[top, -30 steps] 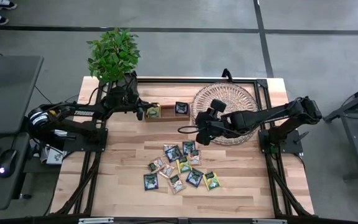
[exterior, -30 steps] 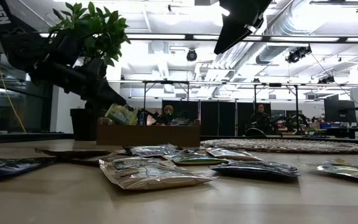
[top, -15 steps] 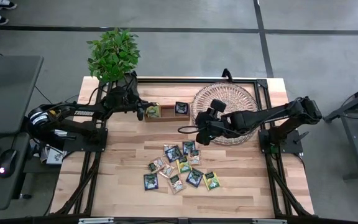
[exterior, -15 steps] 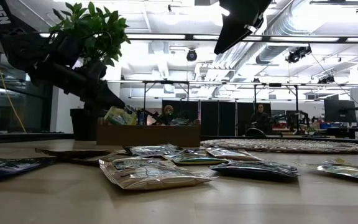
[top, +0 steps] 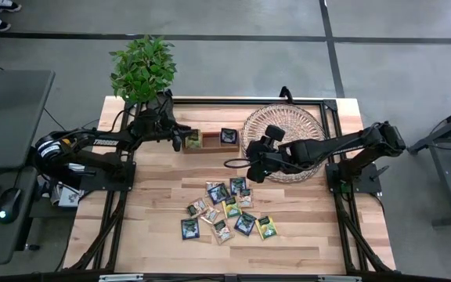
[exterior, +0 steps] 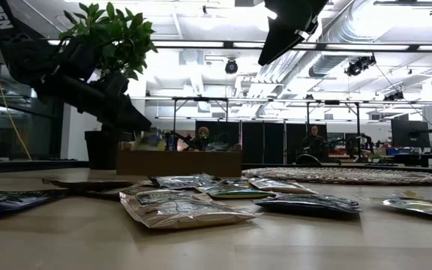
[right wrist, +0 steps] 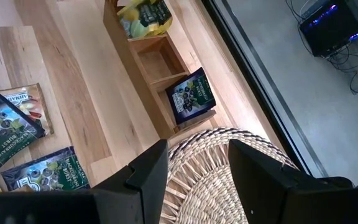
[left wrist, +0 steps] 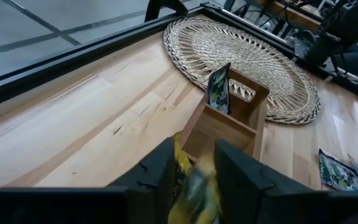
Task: Pick & Place Tea
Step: Put the yellow tea bag into the left section of the wooden organizer
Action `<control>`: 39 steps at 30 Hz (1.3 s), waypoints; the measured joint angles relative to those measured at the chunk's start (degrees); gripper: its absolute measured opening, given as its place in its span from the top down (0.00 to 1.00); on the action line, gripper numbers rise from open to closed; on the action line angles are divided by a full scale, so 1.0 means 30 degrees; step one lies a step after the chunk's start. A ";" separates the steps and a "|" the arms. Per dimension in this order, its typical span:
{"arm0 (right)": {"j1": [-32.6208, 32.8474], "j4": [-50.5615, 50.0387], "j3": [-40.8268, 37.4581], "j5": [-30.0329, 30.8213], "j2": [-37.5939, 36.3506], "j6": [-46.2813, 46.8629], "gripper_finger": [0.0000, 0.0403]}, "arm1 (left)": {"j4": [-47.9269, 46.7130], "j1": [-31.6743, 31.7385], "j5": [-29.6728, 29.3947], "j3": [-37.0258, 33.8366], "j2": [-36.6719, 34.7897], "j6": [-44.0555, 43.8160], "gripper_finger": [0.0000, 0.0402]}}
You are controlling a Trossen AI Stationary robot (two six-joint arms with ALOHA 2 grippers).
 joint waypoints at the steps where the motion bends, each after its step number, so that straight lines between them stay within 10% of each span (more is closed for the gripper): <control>1: 0.0000 0.0000 0.0000 -0.0007 0.0000 0.0007 0.59 | 0.0049 0.0000 0.0000 0.0000 0.0000 -0.0006 0.69; 26: -0.0004 -0.4120 -0.0623 -0.1898 -0.0156 0.2702 0.59 | 0.0427 -0.1618 0.4127 0.1027 -0.0015 -0.4728 0.66; 39: 0.0433 0.2089 -0.7531 -0.8240 -0.2470 0.4426 0.59 | 0.0810 -1.1012 -0.3274 0.1027 -0.0015 -0.7592 0.66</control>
